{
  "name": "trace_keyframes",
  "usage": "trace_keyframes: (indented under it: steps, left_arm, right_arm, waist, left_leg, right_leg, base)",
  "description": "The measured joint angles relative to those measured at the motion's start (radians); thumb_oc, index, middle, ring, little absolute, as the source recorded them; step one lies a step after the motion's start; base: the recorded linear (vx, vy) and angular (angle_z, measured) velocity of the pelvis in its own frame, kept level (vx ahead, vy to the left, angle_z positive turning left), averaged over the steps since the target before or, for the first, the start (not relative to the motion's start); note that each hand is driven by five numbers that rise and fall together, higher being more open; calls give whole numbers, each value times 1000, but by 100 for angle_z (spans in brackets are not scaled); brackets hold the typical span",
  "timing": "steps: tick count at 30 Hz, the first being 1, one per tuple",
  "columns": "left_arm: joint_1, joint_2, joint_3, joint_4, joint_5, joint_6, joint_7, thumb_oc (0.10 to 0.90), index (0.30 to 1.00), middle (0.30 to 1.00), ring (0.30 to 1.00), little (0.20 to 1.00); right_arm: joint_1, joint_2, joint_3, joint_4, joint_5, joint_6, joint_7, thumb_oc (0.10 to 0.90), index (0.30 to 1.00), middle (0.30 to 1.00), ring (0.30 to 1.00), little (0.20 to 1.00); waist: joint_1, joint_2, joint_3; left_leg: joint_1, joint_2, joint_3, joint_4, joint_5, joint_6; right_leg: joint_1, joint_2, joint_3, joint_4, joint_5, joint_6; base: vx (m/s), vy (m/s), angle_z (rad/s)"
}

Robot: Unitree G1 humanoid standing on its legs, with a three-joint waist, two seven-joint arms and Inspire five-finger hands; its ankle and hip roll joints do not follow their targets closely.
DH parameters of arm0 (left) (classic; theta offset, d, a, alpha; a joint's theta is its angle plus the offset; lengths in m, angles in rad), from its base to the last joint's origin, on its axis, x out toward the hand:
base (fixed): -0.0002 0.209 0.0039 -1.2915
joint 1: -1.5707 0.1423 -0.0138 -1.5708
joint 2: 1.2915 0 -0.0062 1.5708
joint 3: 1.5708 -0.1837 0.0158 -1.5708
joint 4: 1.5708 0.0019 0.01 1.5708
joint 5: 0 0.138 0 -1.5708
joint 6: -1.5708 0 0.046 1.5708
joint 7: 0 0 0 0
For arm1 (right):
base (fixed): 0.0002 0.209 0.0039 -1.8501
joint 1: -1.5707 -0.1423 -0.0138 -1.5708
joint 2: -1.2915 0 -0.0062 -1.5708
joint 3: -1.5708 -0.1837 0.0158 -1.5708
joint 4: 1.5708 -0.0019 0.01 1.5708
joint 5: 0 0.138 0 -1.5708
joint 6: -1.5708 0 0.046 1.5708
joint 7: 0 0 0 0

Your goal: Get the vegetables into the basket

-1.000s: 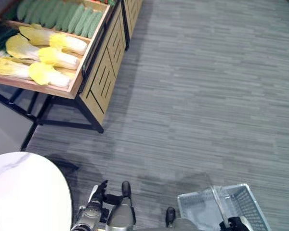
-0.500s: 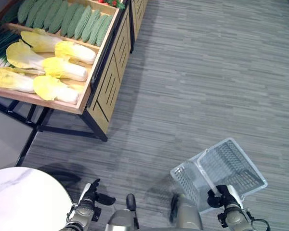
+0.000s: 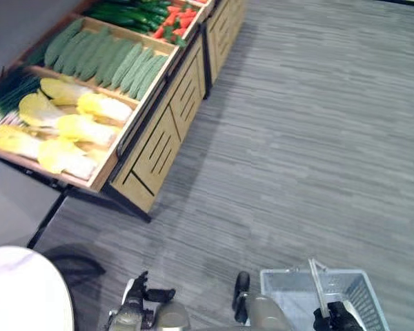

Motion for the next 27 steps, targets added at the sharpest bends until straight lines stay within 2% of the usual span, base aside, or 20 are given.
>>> trace_keyframes:
  steps: [1, 3, 4, 5, 6, 7, 9, 10, 13, 14, 15, 17, 18, 19, 20, 21, 23, 24, 25, 27]
  left_arm:
    - [-9, 0, -14, -6, 1, -1, 0, 900, 1000, 1000, 1000, 1000]
    - [-15, 0, -35, -18, 1, -5, -4, 900, 1000, 1000, 1000, 1000]
    - [-20, -3, -35, -18, 1, 1, -4, 900, 1000, 1000, 1000, 1000]
    - [-19, -4, -34, -14, 1, 5, -3, 900, 1000, 1000, 1000, 1000]
    - [-23, -1, -30, 0, 0, 7, -3, 900, 1000, 1000, 1000, 1000]
    - [-21, 0, -25, 2, -2, 7, 0, 900, 1000, 1000, 1000, 1000]
    - [-19, -4, -15, 17, -1, -4, 0, 900, 1000, 1000, 1000, 1000]
    - [-19, -5, -15, 15, 1, -5, -1, 900, 1000, 1000, 1000, 1000]
    - [-13, -5, -8, 30, 21, 1, 0, 900, 1000, 1000, 1000, 1000]
    - [-13, -6, -9, 36, 22, 2, 1, 900, 1000, 1000, 1000, 1000]
    - [-11, -6, -2, 42, 20, 2, -1, 900, 1000, 1000, 1000, 1000]
    - [-20, -7, 3, 31, 19, 11, 3, 900, 1000, 1000, 1000, 1000]
    - [-25, -3, -17, 28, 19, 16, 4, 900, 1000, 1000, 1000, 1000]
    - [-28, 3, -38, 24, 20, 15, 5, 900, 1000, 1000, 1000, 1000]
    - [-33, 2, -44, 25, 19, 17, 6, 900, 1000, 1000, 1000, 1000]
    - [-38, 4, -56, 33, 19, 19, 7, 900, 1000, 1000, 1000, 1000]
    - [-44, 11, -58, 34, 20, 15, 7, 900, 1000, 1000, 1000, 1000]
    - [-47, 27, -58, 31, 19, 14, 8, 900, 1000, 1000, 1000, 1000]
    - [-47, 42, -58, 26, 19, 16, 10, 900, 1000, 1000, 1000, 1000]
    - [-40, 58, -57, 27, 19, 20, 11, 900, 1000, 1000, 1000, 1000]
  right_arm:
    - [5, 1, 1, 0, 8, -1, -6, 400, 300, 300, 300, 300]
    - [-3, -2, 22, 8, 15, -2, -5, 400, 300, 300, 300, 300]
    - [-13, 3, 39, 17, 24, -1, -6, 400, 300, 300, 300, 300]
    - [-18, 14, 45, 17, 24, -2, -7, 400, 300, 300, 300, 300]
    - [-31, 36, 58, 34, 24, -1, -5, 400, 300, 300, 300, 300]
    - [-28, 41, 61, 35, 24, -7, -4, 400, 300, 300, 300, 300]
    - [-29, 51, 70, 39, 24, -8, -5, 400, 300, 300, 300, 300]
    - [-31, 53, 76, 38, 24, -15, -5, 400, 300, 300, 300, 300]
    - [-28, 56, 75, 45, 24, -31, -7, 400, 300, 300, 300, 300]
    - [-26, 56, 74, 44, 24, -30, -7, 400, 300, 300, 300, 300]
    - [-27, 56, 74, 48, 24, -26, -7, 400, 300, 300, 300, 300]
    - [-39, 57, 77, 25, 23, -18, -6, 400, 300, 300, 300, 300]
    - [-44, 57, 88, 26, 23, -12, -3, 400, 300, 300, 300, 300]
    - [-51, 59, 90, 20, 24, -10, -8, 400, 300, 300, 300, 300]
    - [-54, 56, 96, 14, 23, -10, -7, 400, 300, 300, 300, 300]
    - [-55, 52, 97, 5, 23, -15, -8, 400, 300, 300, 300, 300]
    - [-57, 54, 97, -2, 23, -16, -12, 400, 300, 300, 300, 300]
    - [-67, 64, 99, -2, 23, -16, -11, 400, 300, 300, 300, 300]
    - [-73, 74, 98, -3, 23, -16, -12, 400, 300, 300, 300, 300]
    - [-76, 82, 99, -3, 22, -21, -11, 400, 300, 300, 300, 300]
  waist:
    - [-14, -3, 0]
    - [-22, -6, -1]
    - [-25, -6, -1]
    - [-24, -6, -3]
    - [-5, 1, -6]
    - [-3, -3, -6]
    - [19, 5, -16]
    - [24, -7, -18]
    - [8, -12, -37]
    - [8, -13, -44]
    - [10, -22, -48]
    - [9, -19, -53]
    - [10, -20, -53]
    - [10, -17, -52]
    - [15, -23, -53]
    - [25, -29, -52]
    - [34, -40, -46]
    - [44, -60, -35]
    - [49, -73, -28]
    - [68, -81, -26]
  left_leg:
    - [-17, -2, 46, -44, -45, 5]
    - [-44, -34, 87, -185, -73, 5]
    - [-56, -73, 88, -343, -82, 16]
    - [-57, -95, 86, -451, -73, 22]
    - [-57, -118, 83, -646, -18, 57]
    - [-73, -110, 82, -659, 4, 58]
    - [-71, -90, 76, -665, 29, 59]
    - [-65, -91, 81, -663, 40, 64]
    - [-50, -118, 131, -615, 21, 117]
    - [-49, -132, 132, -610, 23, 124]
    - [-47, -158, 140, -602, 28, 139]
    - [-44, -207, 183, -610, -9, 252]
    - [-46, -211, 185, -609, -16, 267]
    - [-44, -215, 182, -606, -33, 294]
    - [-44, -229, 184, -595, -53, 313]
    - [-41, -248, 186, -586, -66, 317]
    - [-41, -277, 185, -585, -81, 327]
    - [-42, -296, 188, -583, -89, 323]
    - [-42, -304, 188, -583, -90, 321]
    - [-43, -304, 194, -583, -93, 313]
  right_leg:
    - [19, 3, -22, -20, 12, 3]
    - [23, 18, -30, -38, 10, 7]
    - [33, 44, -29, -65, 10, 7]
    - [47, 60, -25, -95, -5, 35]
    - [49, 82, -31, -81, -8, 73]
    - [69, 99, -27, -91, -12, 50]
    - [117, 131, 4, -125, -15, 46]
    - [134, 141, 17, -135, -20, 45]
    - [173, 144, 45, -137, -47, 36]
    - [172, 142, 51, -137, -48, 36]
    - [173, 135, 70, -144, -48, 36]
    - [159, 101, 104, -100, -78, 66]
    - [130, 93, 114, -52, -92, 77]
    - [85, 72, 125, 41, -136, 98]
    - [71, 31, 121, 68, -152, 95]
    - [62, -30, 126, 85, -165, 111]
    - [52, -111, 149, 87, -157, 129]
    - [40, -160, 162, 92, -109, 159]
    - [36, -178, 180, 96, -111, 180]
    - [38, -177, 174, 82, -109, 185]
  base:
    - [141, -15, 28]
    - [289, 50, 12]
    - [300, 91, -5]
    - [577, 176, -27]
    - [367, 113, -26]
    - [485, 155, -35]
    - [223, 81, -40]
    - [389, 260, -60]
    - [272, 233, -27]
    - [248, 288, -22]
    - [211, 285, -35]
    - [128, 228, -29]
    - [92, 188, -5]
    - [71, 142, 0]
    - [74, 130, -1]
    - [55, 95, 4]
    - [51, 85, 13]
    - [15, 23, 14]
    - [44, 70, 6]
    - [62, 89, -8]
